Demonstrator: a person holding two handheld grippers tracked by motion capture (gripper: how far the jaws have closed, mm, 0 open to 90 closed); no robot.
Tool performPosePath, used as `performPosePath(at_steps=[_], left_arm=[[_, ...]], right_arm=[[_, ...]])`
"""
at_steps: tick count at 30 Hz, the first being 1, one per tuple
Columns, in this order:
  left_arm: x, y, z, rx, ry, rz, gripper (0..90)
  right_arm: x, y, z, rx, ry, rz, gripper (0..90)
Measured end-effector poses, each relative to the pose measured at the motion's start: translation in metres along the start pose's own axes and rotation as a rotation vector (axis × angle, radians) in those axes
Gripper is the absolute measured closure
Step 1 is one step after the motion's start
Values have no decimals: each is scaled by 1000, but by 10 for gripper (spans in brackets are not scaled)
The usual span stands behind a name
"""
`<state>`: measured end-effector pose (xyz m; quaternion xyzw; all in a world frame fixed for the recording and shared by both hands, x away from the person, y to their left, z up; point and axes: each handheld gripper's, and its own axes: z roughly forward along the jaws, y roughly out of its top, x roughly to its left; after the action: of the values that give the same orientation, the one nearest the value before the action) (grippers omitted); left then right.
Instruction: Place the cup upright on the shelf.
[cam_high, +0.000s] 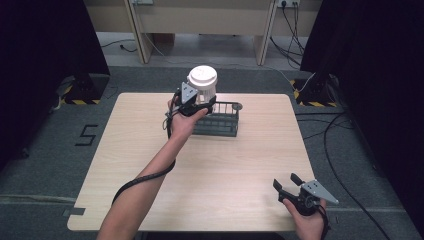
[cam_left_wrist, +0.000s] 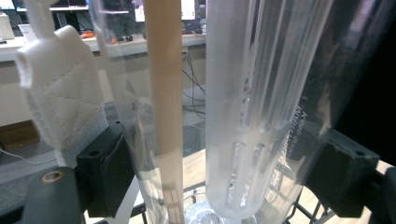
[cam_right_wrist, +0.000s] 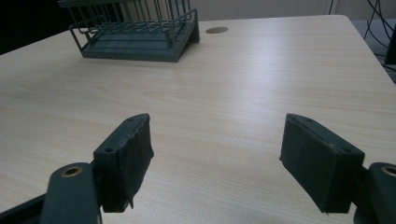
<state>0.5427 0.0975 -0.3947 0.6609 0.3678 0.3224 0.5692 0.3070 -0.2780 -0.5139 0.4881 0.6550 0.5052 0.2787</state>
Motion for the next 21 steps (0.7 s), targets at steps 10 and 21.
performPosePath(at_steps=[10, 21], left_arm=[[0, -6, 17, 29, 14, -16, 177], [-3, -18, 34, 81, 24, -11, 177]], right_arm=[[-1, 0, 0, 0, 4, 3, 255], [0, 0, 0, -1, 5, 1, 256]])
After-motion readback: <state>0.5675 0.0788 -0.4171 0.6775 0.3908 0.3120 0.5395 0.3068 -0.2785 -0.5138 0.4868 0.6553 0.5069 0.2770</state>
